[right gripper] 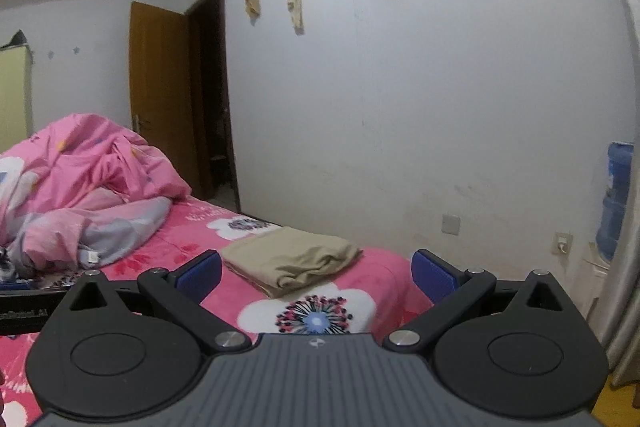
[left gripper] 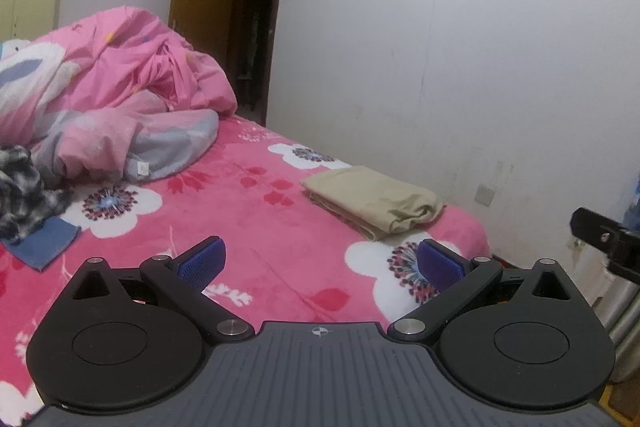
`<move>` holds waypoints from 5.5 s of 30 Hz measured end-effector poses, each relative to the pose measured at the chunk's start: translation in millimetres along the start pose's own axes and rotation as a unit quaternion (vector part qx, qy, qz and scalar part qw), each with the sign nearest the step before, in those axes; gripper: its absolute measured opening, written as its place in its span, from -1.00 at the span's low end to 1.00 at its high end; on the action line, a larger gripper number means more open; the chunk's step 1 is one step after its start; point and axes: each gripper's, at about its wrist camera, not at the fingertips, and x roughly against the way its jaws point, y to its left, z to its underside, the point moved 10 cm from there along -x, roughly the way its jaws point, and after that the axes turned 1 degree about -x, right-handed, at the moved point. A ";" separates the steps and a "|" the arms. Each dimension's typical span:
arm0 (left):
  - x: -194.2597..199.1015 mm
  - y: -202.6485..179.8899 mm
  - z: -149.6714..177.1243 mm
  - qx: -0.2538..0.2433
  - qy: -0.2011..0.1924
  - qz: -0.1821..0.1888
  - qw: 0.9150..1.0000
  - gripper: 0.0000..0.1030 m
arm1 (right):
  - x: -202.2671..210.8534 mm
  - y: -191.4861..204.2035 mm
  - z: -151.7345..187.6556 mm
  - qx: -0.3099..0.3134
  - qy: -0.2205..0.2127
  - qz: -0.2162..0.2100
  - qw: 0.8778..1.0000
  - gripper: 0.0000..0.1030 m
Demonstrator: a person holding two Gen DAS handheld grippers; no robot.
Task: Fold clothes
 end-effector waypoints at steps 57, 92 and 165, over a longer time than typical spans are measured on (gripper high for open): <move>-77.1 -89.1 18.5 -0.033 0.065 -0.008 0.997 1.00 | -68.5 -74.4 43.7 0.019 0.098 0.099 0.990 1.00; -71.5 -82.7 14.8 -0.047 0.058 -0.030 0.997 1.00 | -63.3 -70.2 44.4 0.027 0.096 0.100 0.990 1.00; -74.6 -81.9 21.5 -0.040 0.072 -0.033 0.996 1.00 | -64.6 -77.5 49.5 0.017 0.104 0.103 0.989 1.00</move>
